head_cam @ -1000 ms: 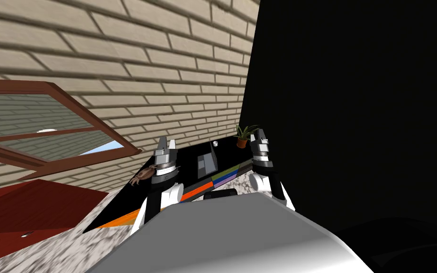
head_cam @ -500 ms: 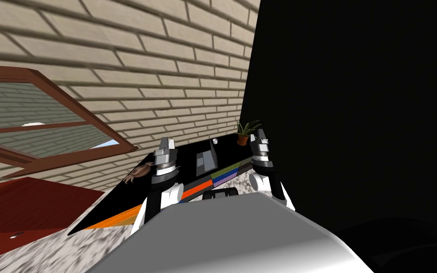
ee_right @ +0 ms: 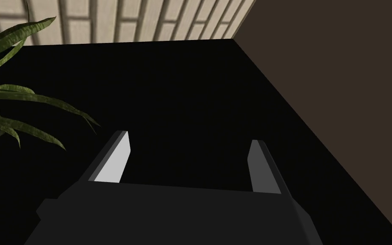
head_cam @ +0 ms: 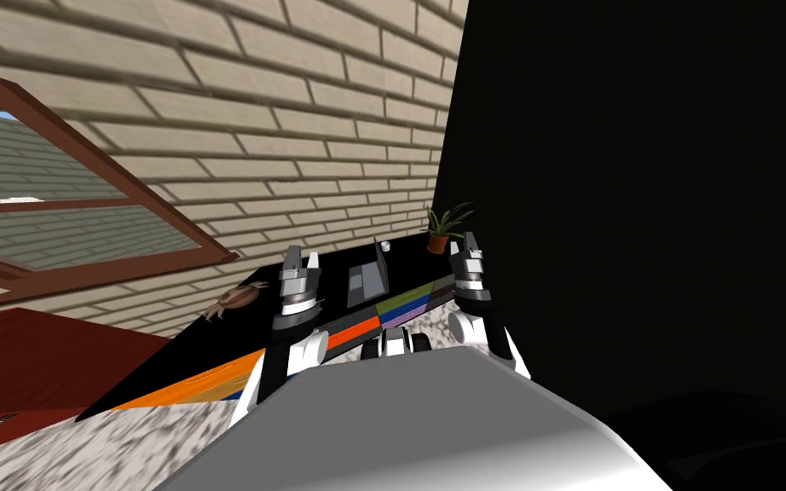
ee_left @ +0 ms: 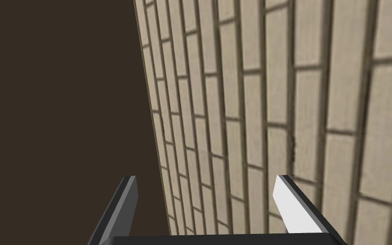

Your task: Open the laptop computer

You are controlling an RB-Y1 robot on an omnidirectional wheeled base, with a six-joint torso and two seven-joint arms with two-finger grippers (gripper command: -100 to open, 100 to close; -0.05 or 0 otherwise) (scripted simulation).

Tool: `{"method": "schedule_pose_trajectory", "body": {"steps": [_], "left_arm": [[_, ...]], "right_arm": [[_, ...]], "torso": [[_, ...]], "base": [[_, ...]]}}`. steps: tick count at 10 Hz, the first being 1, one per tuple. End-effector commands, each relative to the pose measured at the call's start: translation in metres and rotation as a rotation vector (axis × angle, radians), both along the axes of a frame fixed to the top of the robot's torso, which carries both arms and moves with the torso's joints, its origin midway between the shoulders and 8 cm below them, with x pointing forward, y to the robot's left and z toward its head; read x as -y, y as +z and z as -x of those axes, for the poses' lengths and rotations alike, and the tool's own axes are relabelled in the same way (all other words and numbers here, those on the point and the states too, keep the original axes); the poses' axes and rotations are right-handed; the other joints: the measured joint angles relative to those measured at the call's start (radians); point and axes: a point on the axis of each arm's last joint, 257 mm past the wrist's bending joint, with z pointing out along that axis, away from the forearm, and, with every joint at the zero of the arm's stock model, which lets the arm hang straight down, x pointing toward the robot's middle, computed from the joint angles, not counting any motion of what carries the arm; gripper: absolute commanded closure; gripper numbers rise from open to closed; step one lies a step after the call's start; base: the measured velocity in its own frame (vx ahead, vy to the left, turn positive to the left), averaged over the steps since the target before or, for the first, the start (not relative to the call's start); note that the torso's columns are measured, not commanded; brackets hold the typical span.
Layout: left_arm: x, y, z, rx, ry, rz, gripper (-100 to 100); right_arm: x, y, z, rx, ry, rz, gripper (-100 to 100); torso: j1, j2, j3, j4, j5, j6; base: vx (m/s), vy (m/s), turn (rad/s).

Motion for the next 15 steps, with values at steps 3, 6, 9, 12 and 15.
{"method": "schedule_pose_trajectory", "body": {"steps": [3, 6, 9, 12, 15], "left_arm": [[0.003, -0.018, -0.015, -0.072, 0.001, -0.087, -100], [-0.004, -0.034, -0.028, -0.132, 0.026, -0.123, -100], [-0.013, -0.052, -0.040, -0.194, 0.060, -0.145, -100], [-0.024, -0.069, -0.050, -0.254, 0.095, -0.161, -100], [-0.039, -0.091, -0.059, -0.329, 0.138, -0.177, -100]], "right_arm": [[0.000, 0.000, 0.000, 0.000, 0.000, 0.000, 0], [0.000, 0.000, 0.000, 0.000, 0.000, 0.000, 0], [0.000, 0.000, 0.000, 0.000, 0.000, 0.000, 0], [0.000, 0.000, 0.000, 0.000, 0.000, 0.000, 0], [0.000, 0.000, 0.000, 0.000, 0.000, 0.000, 0]], "torso": [[0.002, -0.002, -0.009, 0.002, 0.000, 0.000], [0.003, -0.001, -0.009, 0.003, 0.001, 0.000], [0.005, -0.001, -0.009, 0.003, 0.001, 0.000], [0.004, 0.000, -0.008, 0.003, 0.001, 0.000], [0.005, -0.002, -0.009, 0.002, 0.001, 0.000]], "base": [[-0.074, -0.179, 0.008], [-0.071, -0.218, 0.010], [-0.049, -0.211, 0.011], [-0.041, -0.213, 0.012], [-0.006, -0.194, 0.018]]}}
